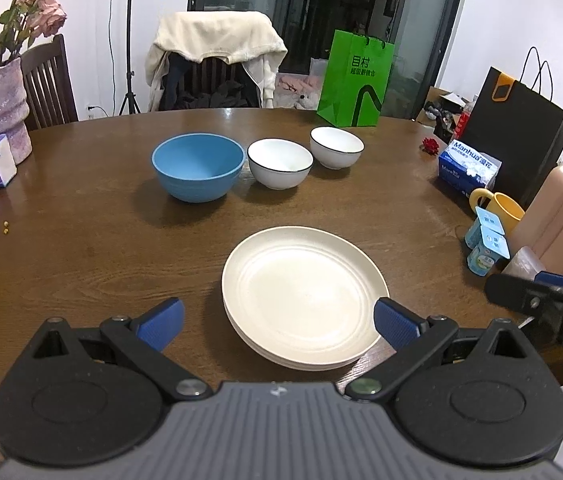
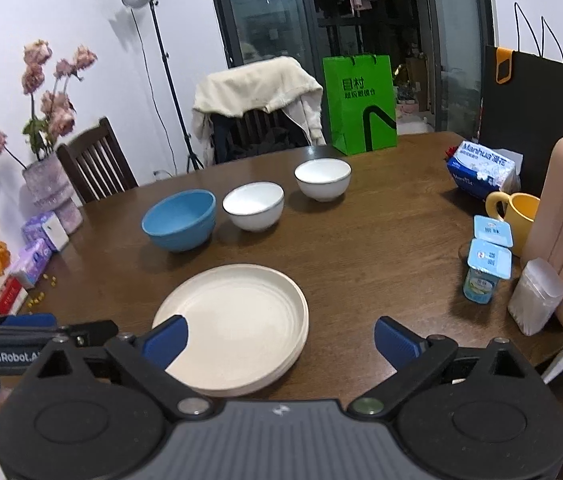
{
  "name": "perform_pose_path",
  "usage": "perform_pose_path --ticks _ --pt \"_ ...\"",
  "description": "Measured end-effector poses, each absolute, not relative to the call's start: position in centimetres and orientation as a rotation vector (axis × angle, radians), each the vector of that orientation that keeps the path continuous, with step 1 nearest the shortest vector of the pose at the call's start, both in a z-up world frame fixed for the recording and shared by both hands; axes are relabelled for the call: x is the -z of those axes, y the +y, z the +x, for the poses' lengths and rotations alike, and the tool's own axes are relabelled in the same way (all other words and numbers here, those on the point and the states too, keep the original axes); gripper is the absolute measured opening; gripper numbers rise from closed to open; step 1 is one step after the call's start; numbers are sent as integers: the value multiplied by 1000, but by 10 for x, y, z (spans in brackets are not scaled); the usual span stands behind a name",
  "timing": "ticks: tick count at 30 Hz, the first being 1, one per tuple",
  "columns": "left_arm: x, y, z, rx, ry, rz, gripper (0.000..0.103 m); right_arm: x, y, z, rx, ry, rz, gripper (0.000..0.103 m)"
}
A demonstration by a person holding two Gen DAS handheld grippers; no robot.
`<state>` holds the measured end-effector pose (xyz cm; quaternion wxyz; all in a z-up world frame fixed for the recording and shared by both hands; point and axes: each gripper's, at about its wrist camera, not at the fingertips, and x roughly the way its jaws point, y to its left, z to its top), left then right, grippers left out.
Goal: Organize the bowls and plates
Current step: 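Withdraw both grippers up and away from the plate stack, then move both open grippers past the plate stack toward the blue bowl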
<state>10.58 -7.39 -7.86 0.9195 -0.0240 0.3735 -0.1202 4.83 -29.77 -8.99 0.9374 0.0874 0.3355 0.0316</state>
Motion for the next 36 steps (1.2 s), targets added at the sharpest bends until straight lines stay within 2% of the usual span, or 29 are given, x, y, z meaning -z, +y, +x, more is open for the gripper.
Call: perform_pose_path --ticks 9,36 --pt "72 -65 105 214 752 -57 103 86 -305 43 -142 561 264 103" --pt "51 -37 163 207 714 -100 103 89 -279 93 -231 647 356 103"
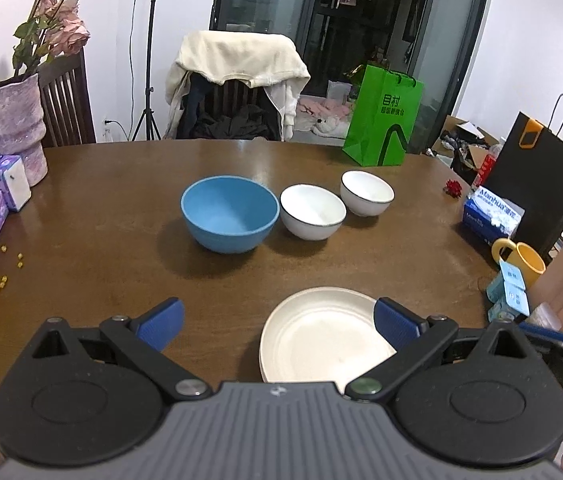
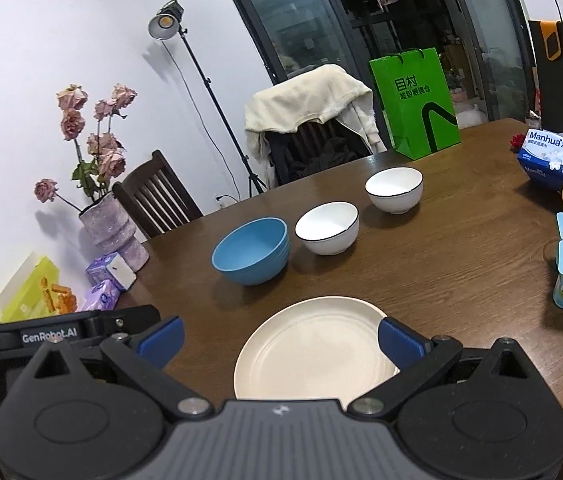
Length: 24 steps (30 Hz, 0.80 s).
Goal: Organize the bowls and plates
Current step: 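Move both open grippers past the plate stack toward the blue bowl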
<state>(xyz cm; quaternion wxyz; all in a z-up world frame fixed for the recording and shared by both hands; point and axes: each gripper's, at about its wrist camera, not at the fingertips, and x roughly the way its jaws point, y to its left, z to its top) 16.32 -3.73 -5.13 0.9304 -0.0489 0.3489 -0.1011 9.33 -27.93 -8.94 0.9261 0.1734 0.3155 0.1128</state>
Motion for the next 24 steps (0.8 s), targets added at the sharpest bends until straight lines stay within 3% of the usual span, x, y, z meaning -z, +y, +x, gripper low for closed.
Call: perform_pose_path --ticks 13,24 --pt "47 0 221 190 720 -137 103 93 -253 141 -244 685 367 103" --pt "75 34 276 176 793 -169 103 113 -221 183 -208 791 335 103"
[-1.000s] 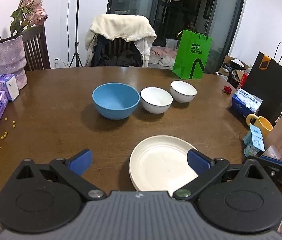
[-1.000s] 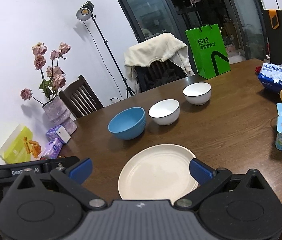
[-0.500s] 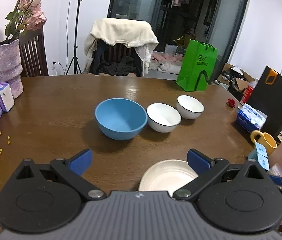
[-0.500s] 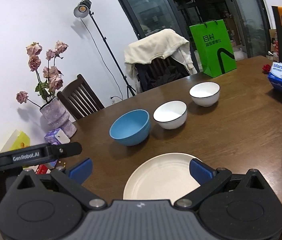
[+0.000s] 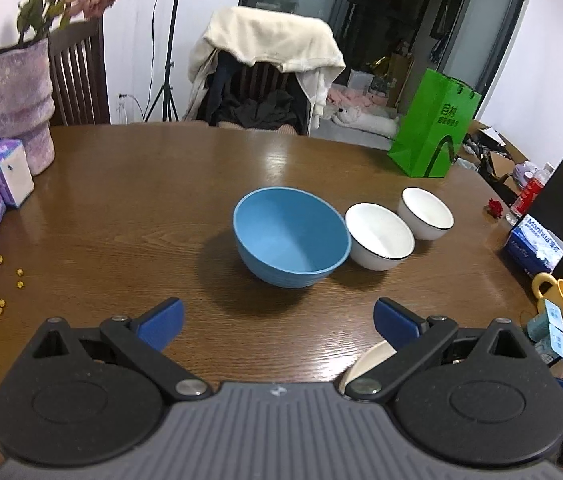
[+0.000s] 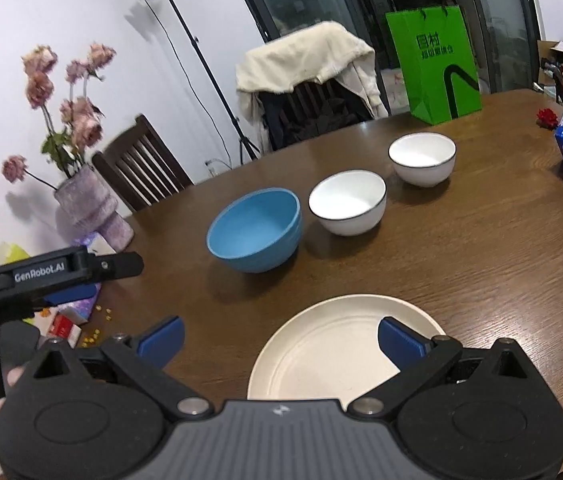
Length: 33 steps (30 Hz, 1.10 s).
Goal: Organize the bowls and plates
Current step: 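Move both open grippers past the plate stack toward the blue bowl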
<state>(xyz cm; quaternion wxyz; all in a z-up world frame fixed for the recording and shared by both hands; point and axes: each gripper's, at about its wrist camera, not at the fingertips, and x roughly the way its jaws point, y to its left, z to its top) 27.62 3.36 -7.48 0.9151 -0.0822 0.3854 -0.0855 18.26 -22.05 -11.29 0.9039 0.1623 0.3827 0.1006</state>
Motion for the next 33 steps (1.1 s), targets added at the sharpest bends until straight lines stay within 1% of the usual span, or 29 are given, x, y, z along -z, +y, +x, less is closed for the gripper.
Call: perform_pose_path --ticks 9,20,25,26,31,33 --pt "93 46 326 184 814 -205 103 125 -210 233 -127 881 336 103" --pt "115 44 375 193 852 -195 103 129 -193 293 -91 899 260 103" --pt "121 46 394 195 854 -184 103 138 -191 324 -70 926 293 100" --pt "123 45 398 194 858 -182 103 140 -191 329 -66 930 299 97" --pt "133 48 419 184 881 -185 103 148 -184 349 -40 942 323 96" --pt "135 48 429 178 889 -190 103 150 -180 357 -28 949 318 94"
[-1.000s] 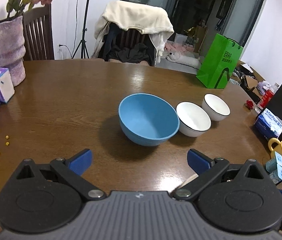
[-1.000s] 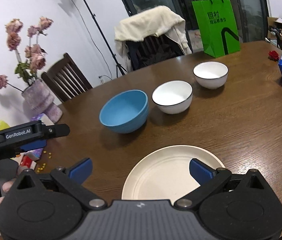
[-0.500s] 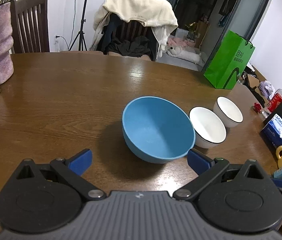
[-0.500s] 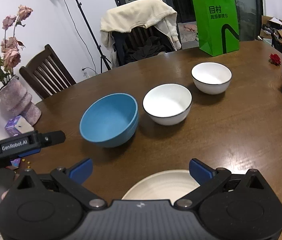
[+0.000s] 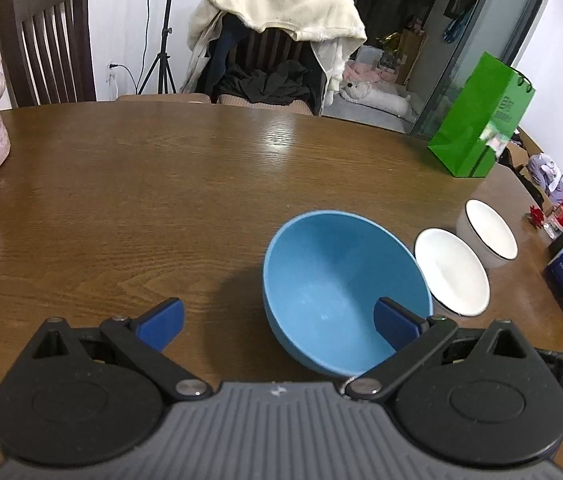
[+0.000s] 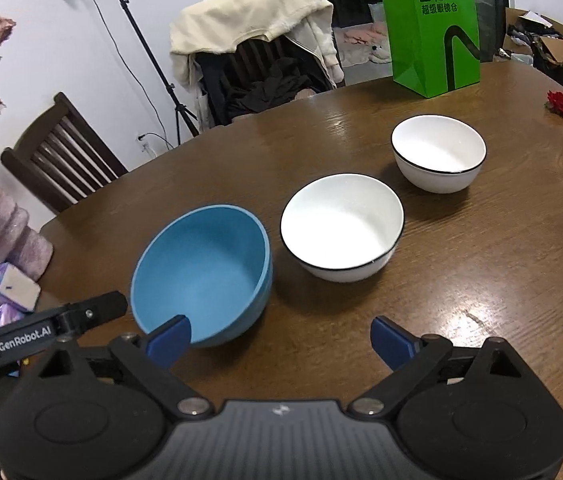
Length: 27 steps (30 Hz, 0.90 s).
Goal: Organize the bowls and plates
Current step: 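Move both open grippers past the plate stack toward the blue bowl, then close both grippers on the rim of the blue bowl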
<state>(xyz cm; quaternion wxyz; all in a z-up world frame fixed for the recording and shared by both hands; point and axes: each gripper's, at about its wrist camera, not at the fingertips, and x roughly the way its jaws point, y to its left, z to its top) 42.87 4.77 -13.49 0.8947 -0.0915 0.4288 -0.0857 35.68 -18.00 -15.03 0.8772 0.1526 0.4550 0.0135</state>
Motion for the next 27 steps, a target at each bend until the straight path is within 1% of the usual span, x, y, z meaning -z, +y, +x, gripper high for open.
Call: perform_pose_path --ticks 2,5,8,13,15,16,18,19,20,22,23,24,25,26,27 --pt "138 48 438 171 899 -197 103 153 -176 366 -18 958 311 92" --pt "146 48 450 166 922 -212 103 158 -171 378 -3 973 301 91" --pt "156 46 458 148 949 -202 102 165 -165 391 -1 990 291 84" --pt "170 49 466 152 977 -226 96 176 -158 406 12 1024 277 75" --pt "174 48 469 156 984 -224 87 181 -157 411 21 1038 276 67" --pt "176 47 471 158 990 -223 79 184 -157 415 27 1046 275 65" --pt "179 47 472 166 1003 -227 69 190 -156 420 36 1060 276 53" --pt "182 46 473 172 1012 -232 64 193 -155 423 41 1066 277 51" --pt "183 45 474 177 1016 -236 61 195 -155 426 46 1072 278 47" --pt "185 44 474 183 1024 -240 49 199 -154 429 48 1076 284 41" --pt "186 43 475 184 1031 -242 46 201 -152 432 46 1077 286 35" --pt "187 42 476 187 1042 -246 39 202 -150 434 43 1077 286 30" --pt "188 42 476 194 1047 -251 29 204 -148 436 41 1077 285 28" --pt "188 41 477 198 1053 -254 27 204 -146 438 41 1078 283 26" --pt "188 41 476 196 1052 -254 21 206 -144 439 45 1081 282 25"
